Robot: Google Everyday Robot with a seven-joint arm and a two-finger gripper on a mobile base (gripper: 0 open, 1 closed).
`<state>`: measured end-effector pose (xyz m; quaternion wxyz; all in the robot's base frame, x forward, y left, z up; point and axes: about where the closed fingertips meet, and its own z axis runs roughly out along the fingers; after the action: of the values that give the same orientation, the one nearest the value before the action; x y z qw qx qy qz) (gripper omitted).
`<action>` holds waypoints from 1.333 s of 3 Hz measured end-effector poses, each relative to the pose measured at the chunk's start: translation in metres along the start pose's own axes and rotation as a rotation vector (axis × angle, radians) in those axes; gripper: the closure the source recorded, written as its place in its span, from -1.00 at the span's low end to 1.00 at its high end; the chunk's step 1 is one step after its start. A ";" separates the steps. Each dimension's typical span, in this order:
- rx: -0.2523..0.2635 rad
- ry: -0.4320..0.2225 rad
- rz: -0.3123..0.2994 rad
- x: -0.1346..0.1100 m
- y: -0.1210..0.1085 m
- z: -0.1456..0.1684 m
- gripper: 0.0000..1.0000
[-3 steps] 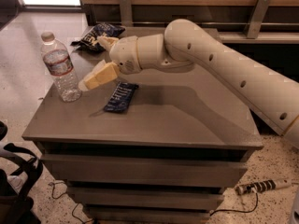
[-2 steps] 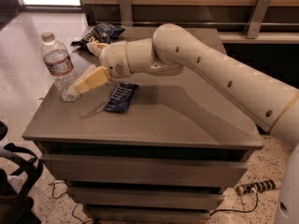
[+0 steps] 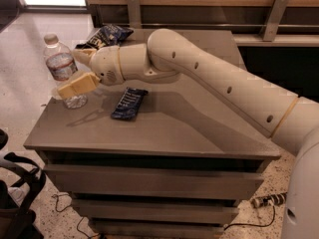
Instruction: Pick water bottle
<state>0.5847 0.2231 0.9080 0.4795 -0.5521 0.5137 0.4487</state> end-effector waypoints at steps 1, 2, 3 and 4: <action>-0.004 0.002 0.001 0.000 0.001 0.001 -0.19; -0.008 0.001 0.000 -0.001 0.003 0.004 0.31; -0.012 0.000 0.000 -0.001 0.004 0.006 0.74; -0.016 0.000 -0.001 -0.002 0.005 0.008 1.00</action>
Offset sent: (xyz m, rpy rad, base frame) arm -0.0008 0.0009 -0.0002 -0.0014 0.0012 0.0027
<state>0.5793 0.2308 0.9084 0.4752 -0.5563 0.5096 0.4527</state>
